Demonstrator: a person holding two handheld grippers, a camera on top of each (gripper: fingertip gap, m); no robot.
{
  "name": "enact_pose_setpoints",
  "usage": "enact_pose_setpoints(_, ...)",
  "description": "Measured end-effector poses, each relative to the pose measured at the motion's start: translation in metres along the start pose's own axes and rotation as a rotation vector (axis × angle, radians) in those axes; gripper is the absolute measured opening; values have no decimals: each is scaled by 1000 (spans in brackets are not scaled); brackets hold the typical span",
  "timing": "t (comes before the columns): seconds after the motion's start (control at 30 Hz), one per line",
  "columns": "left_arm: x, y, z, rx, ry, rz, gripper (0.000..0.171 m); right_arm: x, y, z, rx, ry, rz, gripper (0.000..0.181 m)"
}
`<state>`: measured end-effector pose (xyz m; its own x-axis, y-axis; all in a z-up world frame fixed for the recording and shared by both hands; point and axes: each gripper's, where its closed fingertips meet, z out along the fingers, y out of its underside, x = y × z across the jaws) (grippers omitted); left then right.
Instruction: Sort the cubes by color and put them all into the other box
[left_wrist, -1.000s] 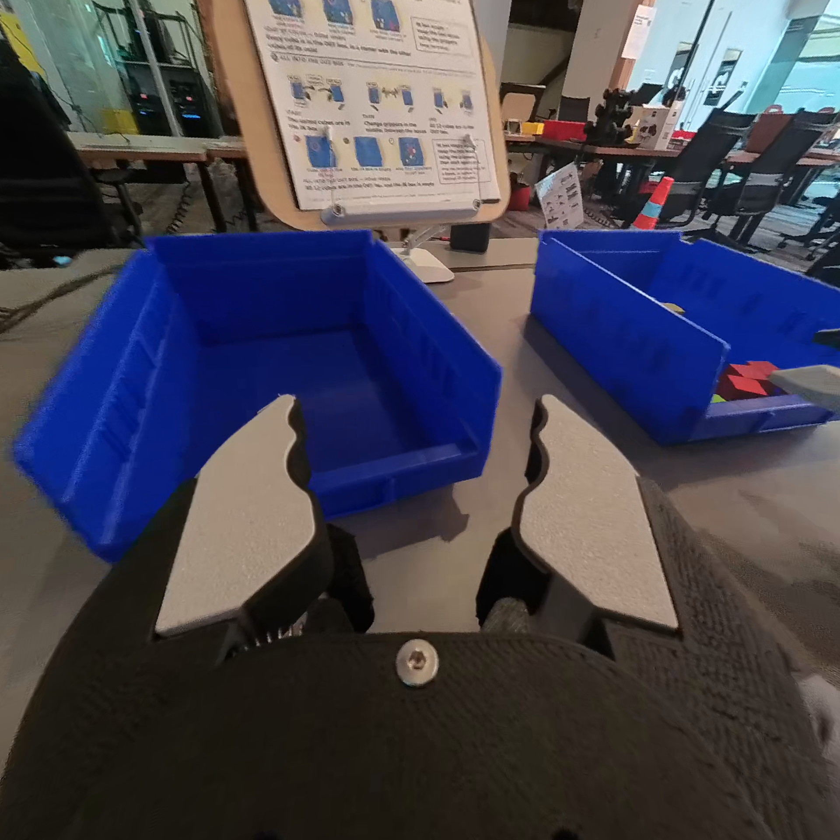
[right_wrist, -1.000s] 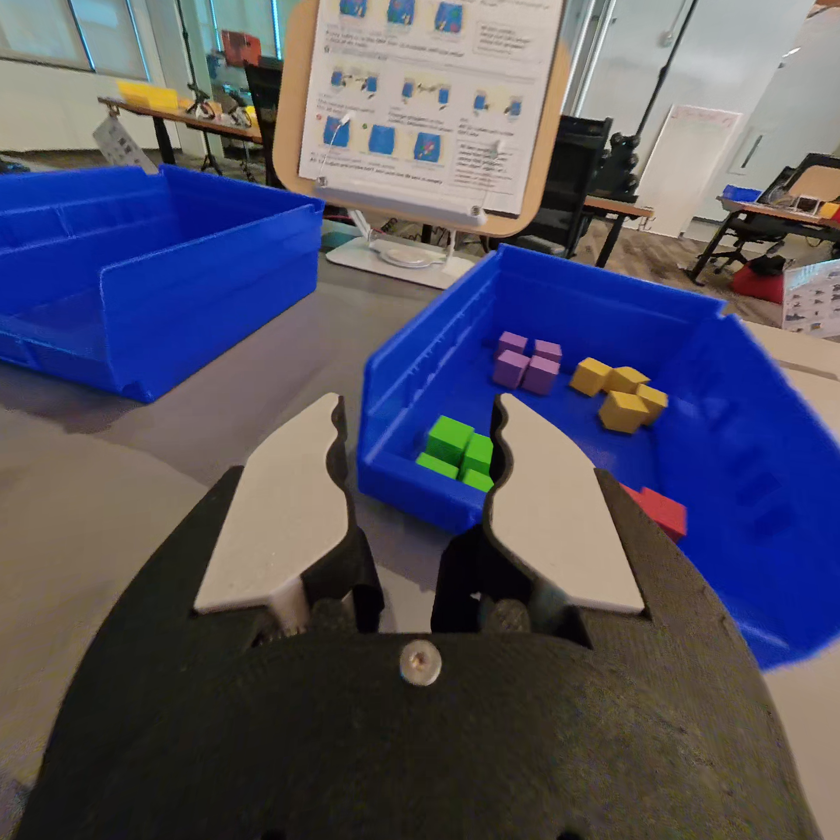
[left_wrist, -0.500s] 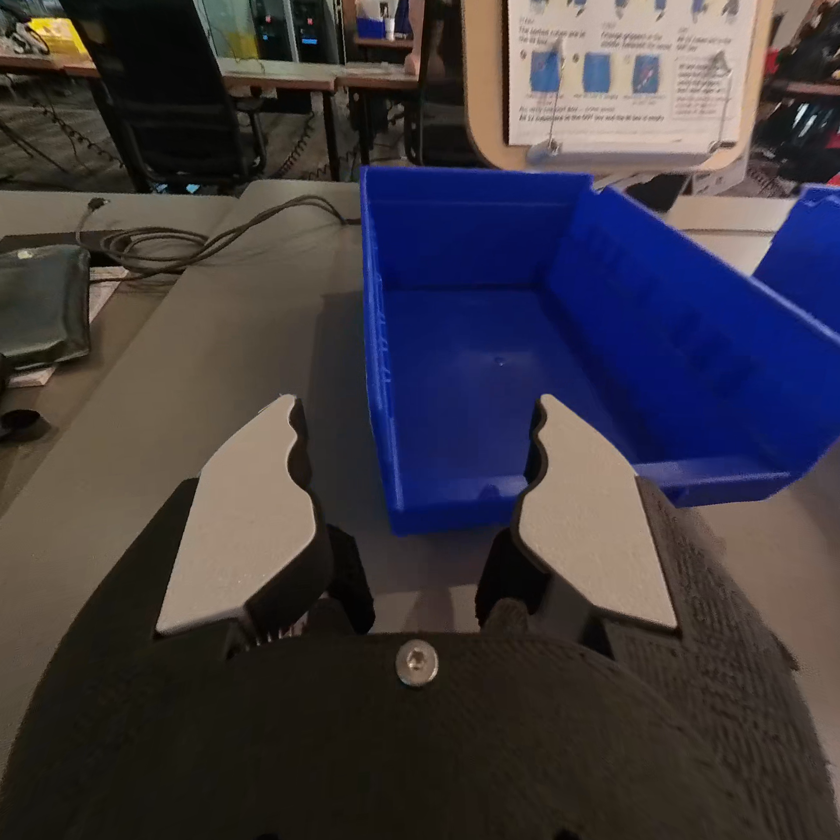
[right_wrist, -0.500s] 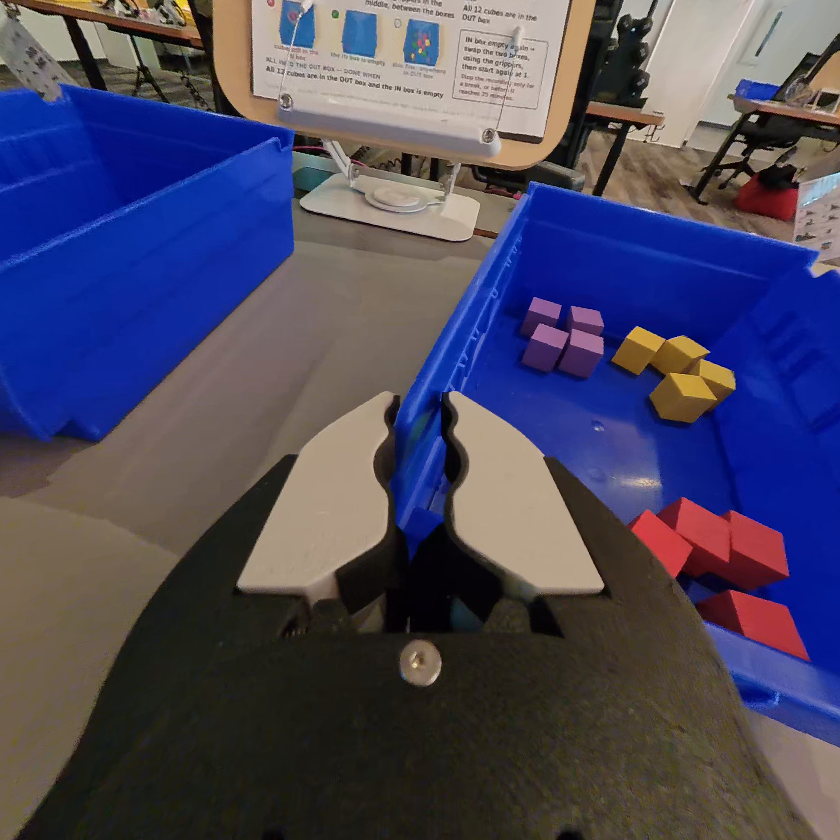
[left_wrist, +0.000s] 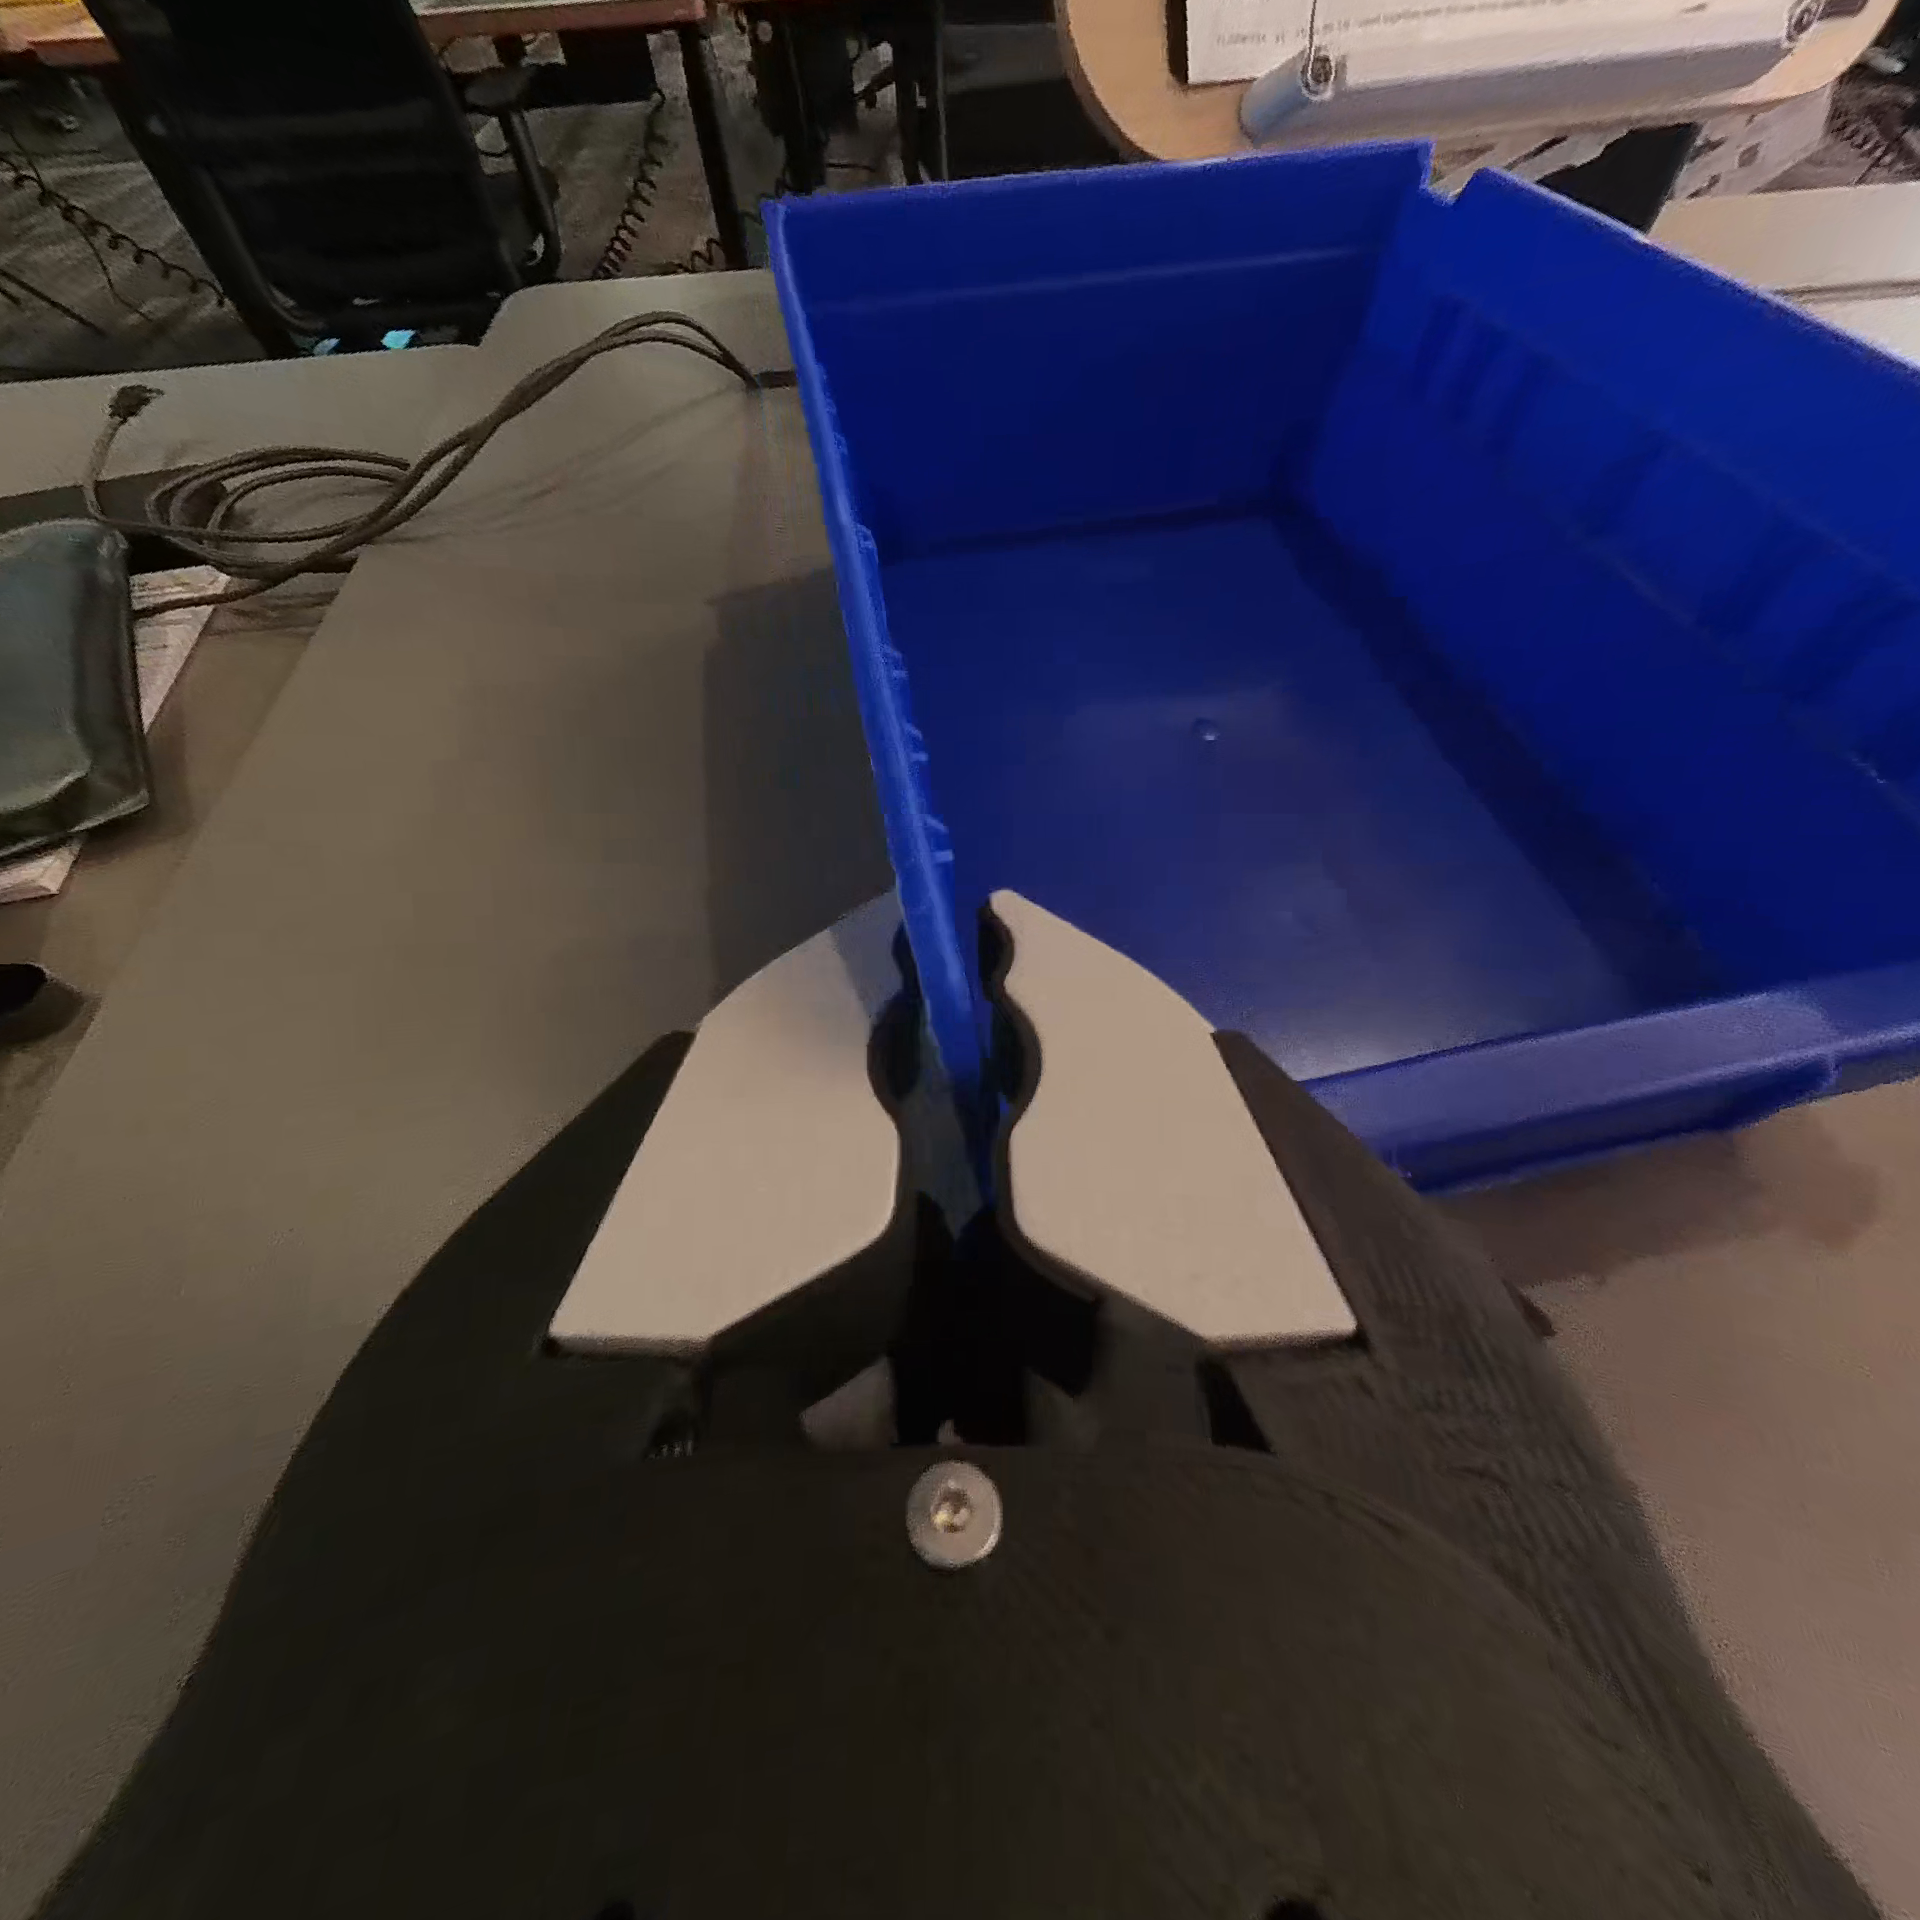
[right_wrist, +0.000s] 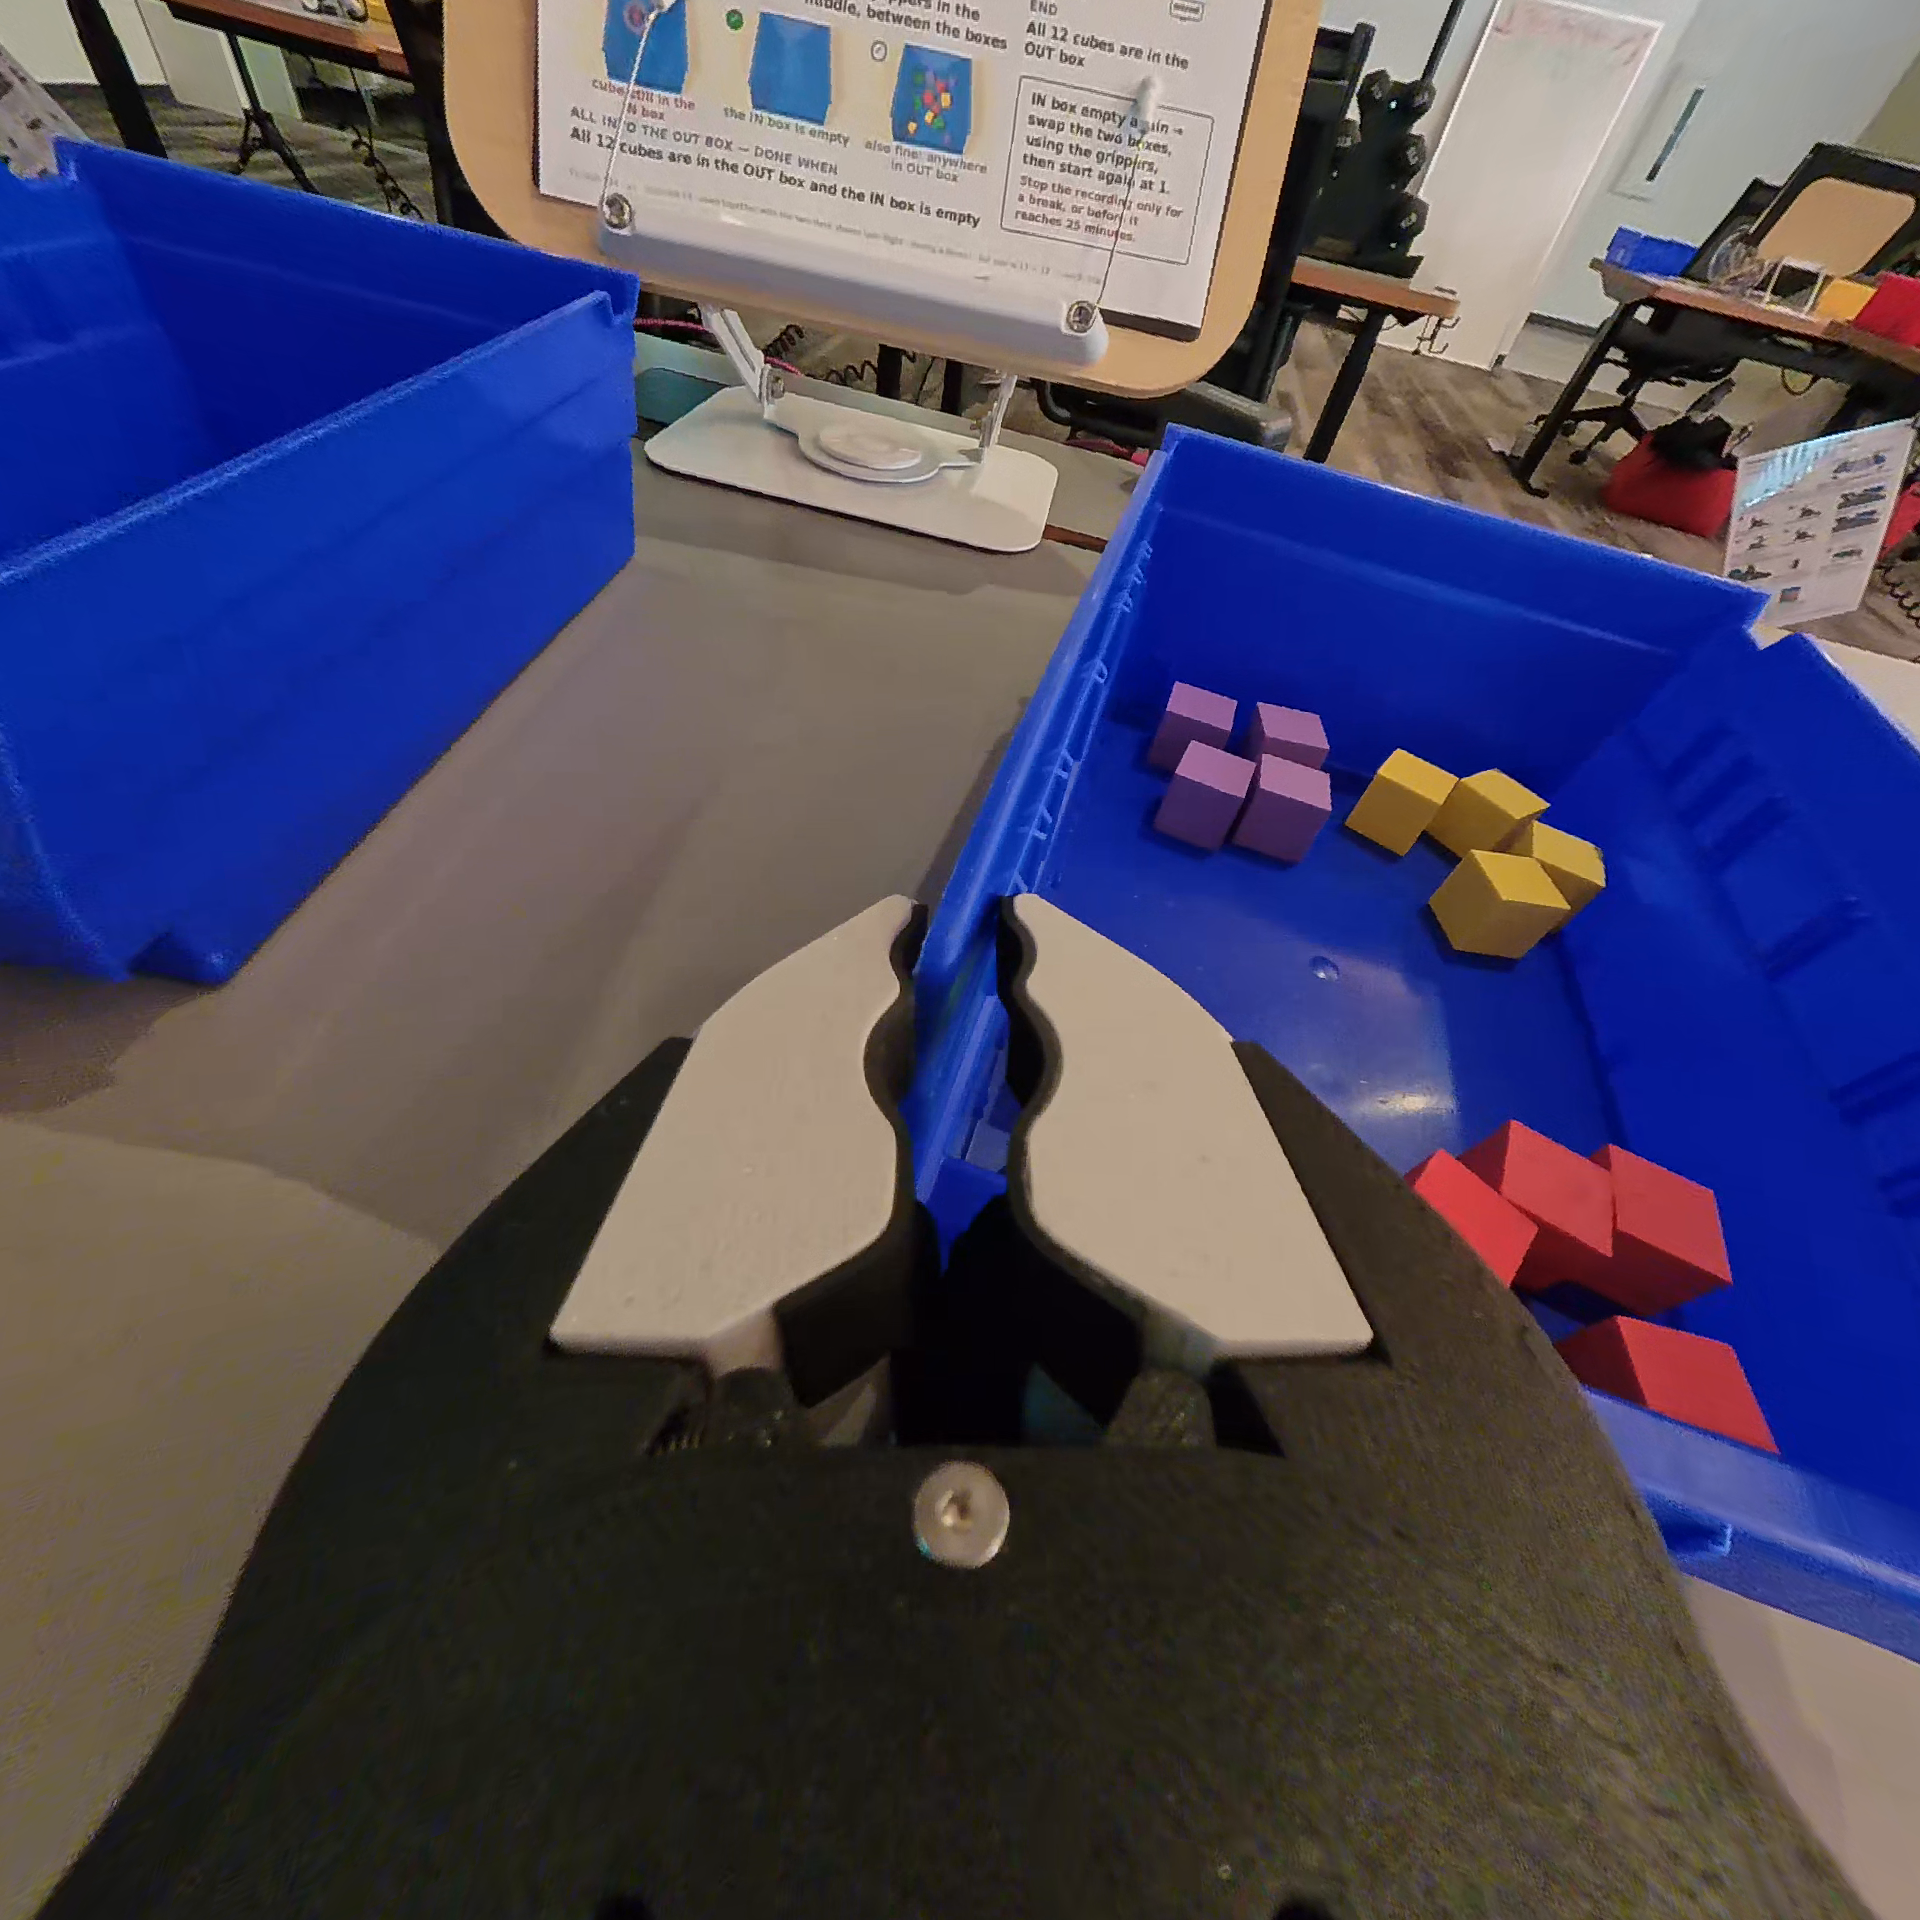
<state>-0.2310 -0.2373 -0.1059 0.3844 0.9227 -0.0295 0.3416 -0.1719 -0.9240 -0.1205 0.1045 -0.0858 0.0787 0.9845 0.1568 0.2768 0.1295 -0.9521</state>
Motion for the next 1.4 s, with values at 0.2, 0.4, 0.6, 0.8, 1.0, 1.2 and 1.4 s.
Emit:
enact_pose_setpoints(0.2, -8, 0, -2, -15, -21, -27, 5, 0, 0, 0, -2, 4, 3, 12)
enact_pose_setpoints(0.4, -15, 5, -14, -33, 5, -59, 5, -7, -1, 2, -8, -14, 0, 12)
enact_pose_setpoints(0.6, -25, 9, -23, -31, -24, -53, 5, -24, -7, 4, 0, -52, -4, 10)
enact_pose_setpoints(0.8, -43, 16, -39, -30, -57, -70, 5, -52, -11, 7, 11, -93, -16, 9)
enact_pose_setpoints(1.0, -59, 23, -58, -29, -96, -84, 5, -81, -19, 11, 10, -143, -19, 10)
enact_pose_setpoints(1.2, -64, 29, -75, -36, -113, -83, 5, -111, -25, 20, 16, -185, -25, 11)
enact_pose_setpoints(1.4, -61, 35, -87, -37, -114, -77, 5, -131, -34, 37, 15, -222, -2, 12)
